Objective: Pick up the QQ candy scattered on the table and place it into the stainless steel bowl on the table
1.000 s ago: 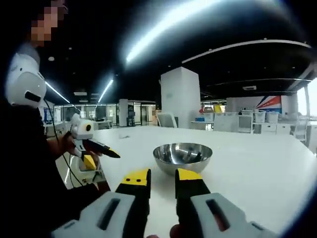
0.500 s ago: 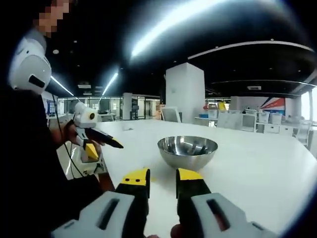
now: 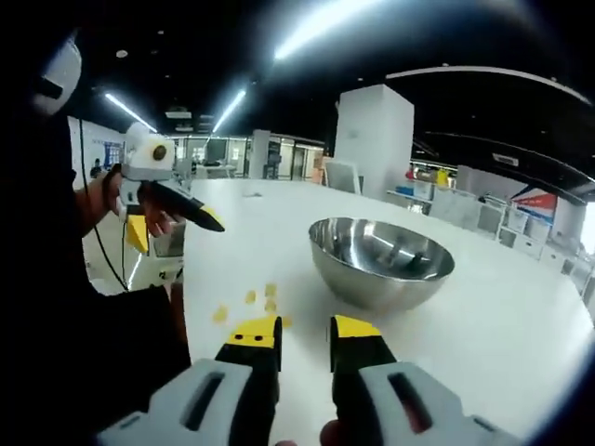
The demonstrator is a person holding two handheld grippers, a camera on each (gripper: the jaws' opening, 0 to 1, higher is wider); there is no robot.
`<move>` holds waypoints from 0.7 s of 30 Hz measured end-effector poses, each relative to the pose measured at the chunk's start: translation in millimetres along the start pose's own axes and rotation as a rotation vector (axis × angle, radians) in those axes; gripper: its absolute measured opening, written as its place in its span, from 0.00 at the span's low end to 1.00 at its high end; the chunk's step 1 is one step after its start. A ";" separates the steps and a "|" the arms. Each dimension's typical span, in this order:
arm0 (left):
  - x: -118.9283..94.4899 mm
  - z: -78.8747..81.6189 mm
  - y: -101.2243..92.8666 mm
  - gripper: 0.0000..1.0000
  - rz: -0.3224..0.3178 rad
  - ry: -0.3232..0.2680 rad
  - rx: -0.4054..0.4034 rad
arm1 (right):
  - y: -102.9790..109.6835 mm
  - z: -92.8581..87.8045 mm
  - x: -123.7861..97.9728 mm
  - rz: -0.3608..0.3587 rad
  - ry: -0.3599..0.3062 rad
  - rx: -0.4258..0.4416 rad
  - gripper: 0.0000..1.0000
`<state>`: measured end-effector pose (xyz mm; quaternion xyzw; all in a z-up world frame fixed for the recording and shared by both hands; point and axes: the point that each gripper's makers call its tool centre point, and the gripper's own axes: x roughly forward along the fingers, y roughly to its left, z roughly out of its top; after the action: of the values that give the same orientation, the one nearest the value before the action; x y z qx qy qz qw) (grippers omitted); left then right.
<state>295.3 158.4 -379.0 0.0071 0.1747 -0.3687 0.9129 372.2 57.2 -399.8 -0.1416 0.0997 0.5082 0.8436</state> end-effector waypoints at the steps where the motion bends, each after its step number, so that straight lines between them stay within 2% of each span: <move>1: -0.8 -1.3 0.3 0.75 -0.001 0.003 -0.001 | 2.7 -2.3 7.2 0.012 0.014 -0.007 0.21; 2: -1.8 -2.4 1.2 0.75 -0.001 0.005 -0.002 | 6.6 -6.4 17.2 0.027 0.039 -0.029 0.21; 6: -8.8 -3.9 7.8 0.75 0.015 0.004 -0.008 | 18.8 -12.9 43.4 0.079 0.070 -0.043 0.21; 11: -12.2 -4.7 11.2 0.75 0.025 -0.001 -0.012 | 19.4 -22.1 59.1 0.093 0.095 -0.034 0.19; 21: -13.4 -8.8 13.4 0.75 0.027 0.000 -0.022 | 13.9 -35.8 60.9 0.071 0.125 -0.002 0.14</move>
<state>292.7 178.4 -384.4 -0.0004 0.1786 -0.3547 0.9178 387.3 101.7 -454.4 -0.1702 0.1565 0.5282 0.8171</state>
